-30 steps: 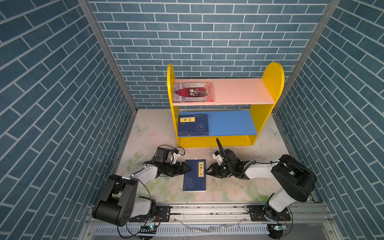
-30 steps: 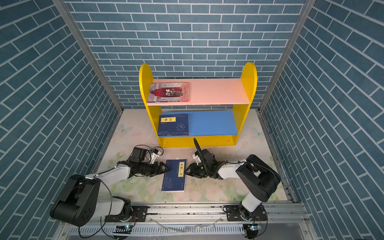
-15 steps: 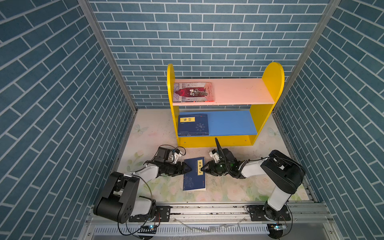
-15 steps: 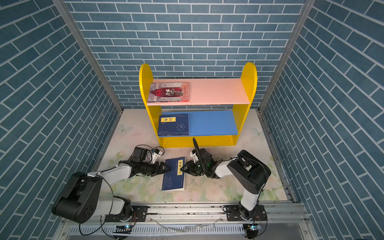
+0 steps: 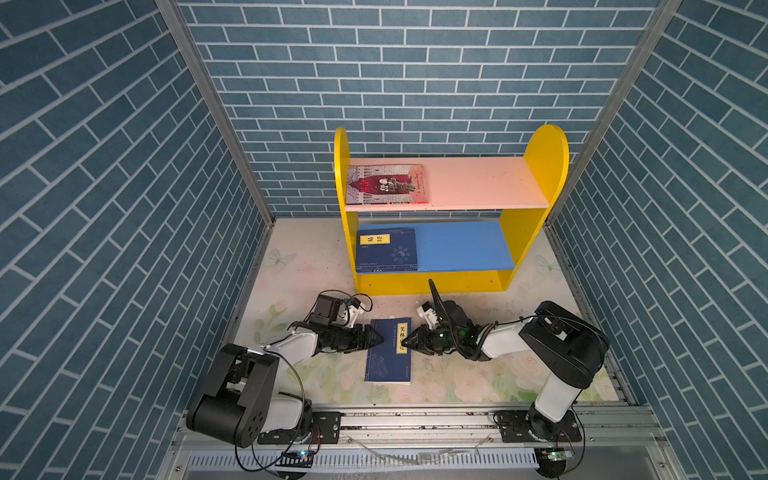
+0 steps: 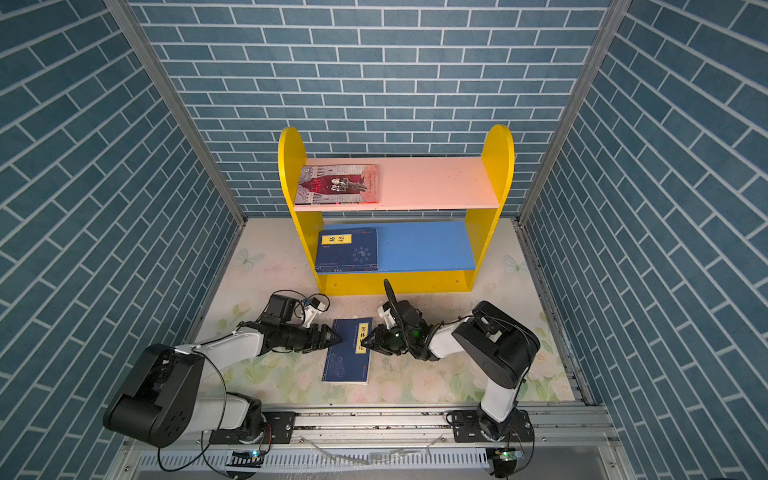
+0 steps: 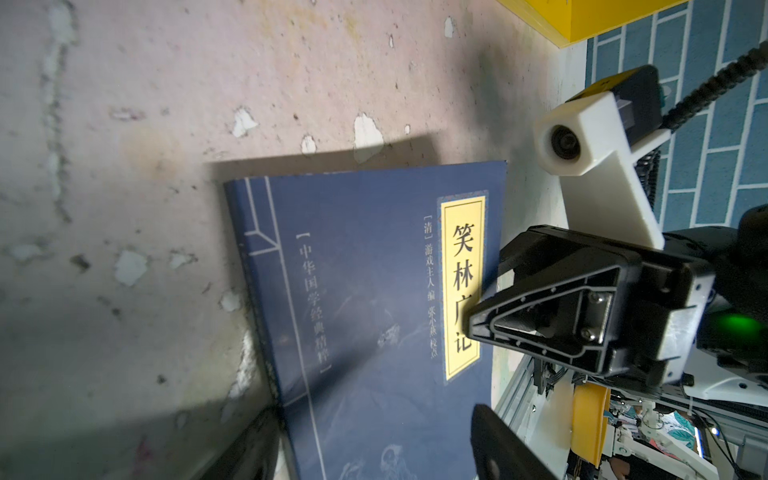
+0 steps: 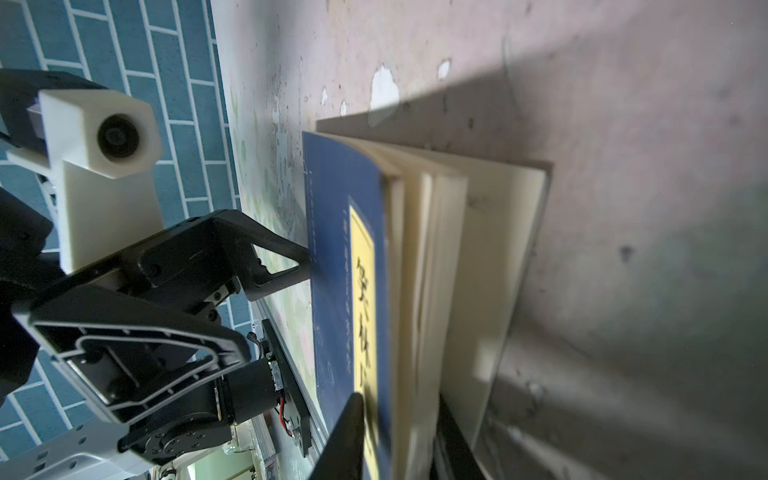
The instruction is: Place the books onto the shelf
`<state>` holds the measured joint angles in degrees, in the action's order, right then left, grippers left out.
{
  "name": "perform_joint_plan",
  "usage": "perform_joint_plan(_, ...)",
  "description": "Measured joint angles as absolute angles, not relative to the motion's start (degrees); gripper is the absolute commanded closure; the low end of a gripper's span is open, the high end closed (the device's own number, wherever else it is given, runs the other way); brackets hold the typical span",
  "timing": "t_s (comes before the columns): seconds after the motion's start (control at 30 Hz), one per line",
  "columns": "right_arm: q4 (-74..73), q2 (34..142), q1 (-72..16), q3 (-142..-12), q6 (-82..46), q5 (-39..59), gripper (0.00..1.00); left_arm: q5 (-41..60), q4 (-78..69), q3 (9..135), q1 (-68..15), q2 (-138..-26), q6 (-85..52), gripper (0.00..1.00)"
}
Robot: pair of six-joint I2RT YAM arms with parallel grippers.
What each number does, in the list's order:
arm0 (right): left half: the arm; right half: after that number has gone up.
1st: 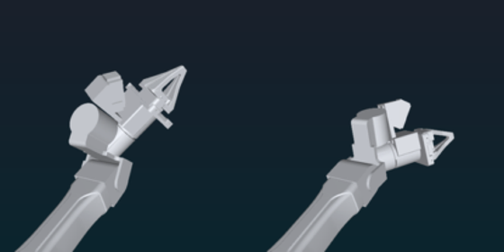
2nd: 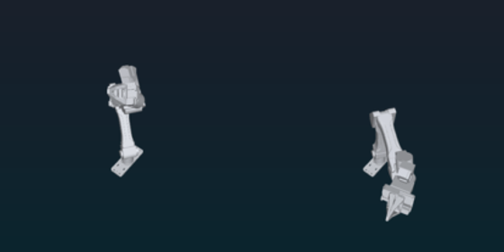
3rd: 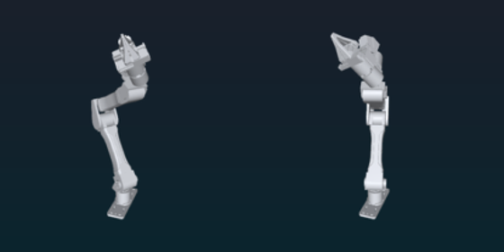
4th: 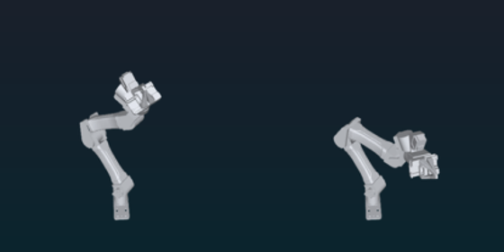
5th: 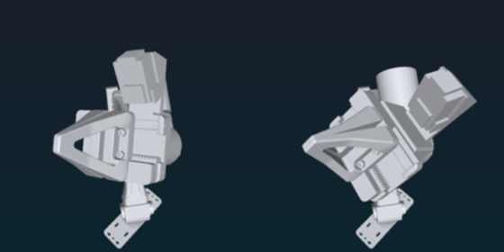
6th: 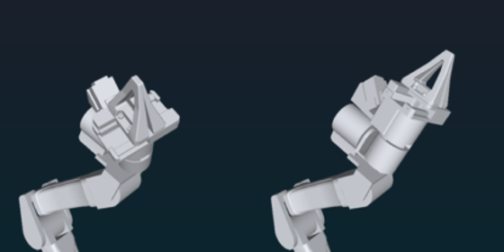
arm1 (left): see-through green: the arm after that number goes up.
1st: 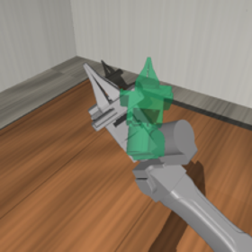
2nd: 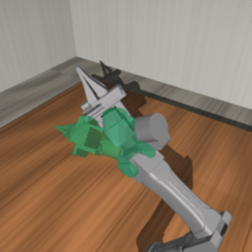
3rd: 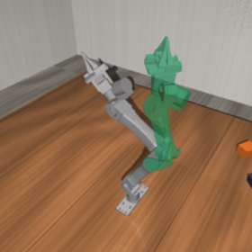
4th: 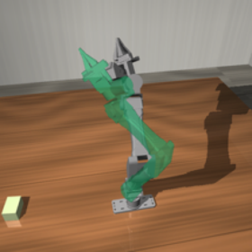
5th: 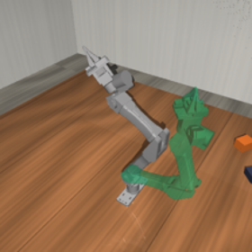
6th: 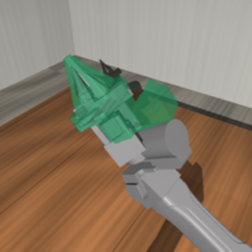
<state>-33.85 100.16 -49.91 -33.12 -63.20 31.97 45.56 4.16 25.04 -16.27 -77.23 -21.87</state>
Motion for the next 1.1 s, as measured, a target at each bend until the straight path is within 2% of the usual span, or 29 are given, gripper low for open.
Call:
perform_joint_plan(0.07,-33.85,99.92,-49.93,-33.12,-63.20,32.03,0.78,45.50,4.19,25.04,-16.29,-77.21,-21.85,0.25)
perform_joint_plan(0.57,-37.78,99.50,-50.11,-33.12,-63.20,32.18,0.77,45.50,4.47,24.38,-16.36,-75.66,-22.33,0.24)
perform_joint_plan(0.77,-40.29,101.45,-50.11,-33.12,-63.24,32.21,0.80,45.71,4.99,23.83,-15.94,-74.81,-22.52,0.25)
perform_joint_plan(0.9,-41.65,102.45,-50.09,-32.75,-63.44,32.21,0.87,45.76,5.34,23.79,-15.59,-74.54,-22.57,0.25)
perform_joint_plan(1.0,-43.03,102.54,-49.80,-31.83,-64.10,32.32,0.98,46.09,5.37,23.81,-15.38,-74.19,-22.68,0.25)
perform_joint_plan(1.1,-44.38,102.54,-49.25,-30.74,-64.36,32.67,1.00,46.19,5.41,23.79,-14.90,-73.08,-22.72,0.25)
